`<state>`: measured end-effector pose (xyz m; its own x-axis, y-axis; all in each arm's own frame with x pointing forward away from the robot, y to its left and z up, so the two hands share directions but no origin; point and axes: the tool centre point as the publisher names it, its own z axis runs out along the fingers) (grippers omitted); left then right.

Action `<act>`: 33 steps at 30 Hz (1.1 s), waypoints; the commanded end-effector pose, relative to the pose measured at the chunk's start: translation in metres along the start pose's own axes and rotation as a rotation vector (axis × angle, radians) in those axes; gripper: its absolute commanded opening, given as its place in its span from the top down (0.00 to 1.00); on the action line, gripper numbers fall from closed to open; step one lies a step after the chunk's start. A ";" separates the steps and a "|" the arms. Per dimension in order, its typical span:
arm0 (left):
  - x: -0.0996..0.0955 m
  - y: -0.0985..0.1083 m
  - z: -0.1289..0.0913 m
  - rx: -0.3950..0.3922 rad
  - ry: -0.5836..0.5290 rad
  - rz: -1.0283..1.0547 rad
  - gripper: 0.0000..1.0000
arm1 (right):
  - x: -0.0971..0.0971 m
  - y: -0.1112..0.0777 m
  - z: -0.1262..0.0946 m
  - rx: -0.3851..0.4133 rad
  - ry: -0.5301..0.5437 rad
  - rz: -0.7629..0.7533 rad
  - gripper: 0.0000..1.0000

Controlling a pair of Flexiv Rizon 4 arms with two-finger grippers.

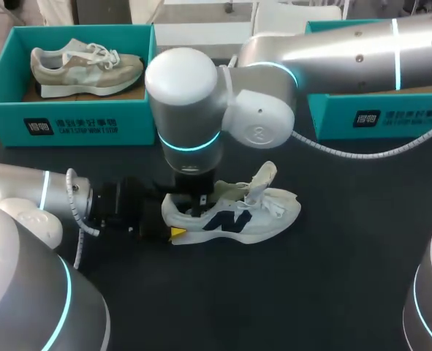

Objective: Take the shoe out of the shoebox, open the shoe tongue, remove and reinsert the insole, then place the shoe into the shoebox

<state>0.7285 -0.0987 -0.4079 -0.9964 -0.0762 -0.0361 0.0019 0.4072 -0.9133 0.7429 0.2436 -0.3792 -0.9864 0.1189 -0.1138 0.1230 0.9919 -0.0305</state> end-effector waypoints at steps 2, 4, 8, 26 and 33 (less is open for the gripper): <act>0.002 0.004 0.001 0.001 -0.001 0.001 1.00 | 0.001 -0.010 0.000 -0.004 -0.031 0.035 1.00; 0.002 0.004 0.001 0.001 -0.001 0.001 1.00 | -0.001 -0.013 -0.001 0.004 -0.043 0.037 1.00; 0.002 0.004 0.001 0.001 -0.001 0.001 1.00 | -0.005 -0.016 0.000 0.009 -0.062 0.045 0.58; 0.002 0.004 0.001 0.001 -0.001 0.001 1.00 | -0.010 0.005 0.045 -0.059 -0.073 0.006 0.66; 0.002 0.004 0.001 0.001 -0.001 0.001 1.00 | 0.008 0.007 0.052 -0.070 -0.029 0.033 1.00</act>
<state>0.7283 -0.0976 -0.4089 -0.9964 -0.0764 -0.0360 0.0018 0.4074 -0.9132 0.7459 0.2408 -0.4037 -0.9778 0.1506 -0.1455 0.1456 0.9883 0.0447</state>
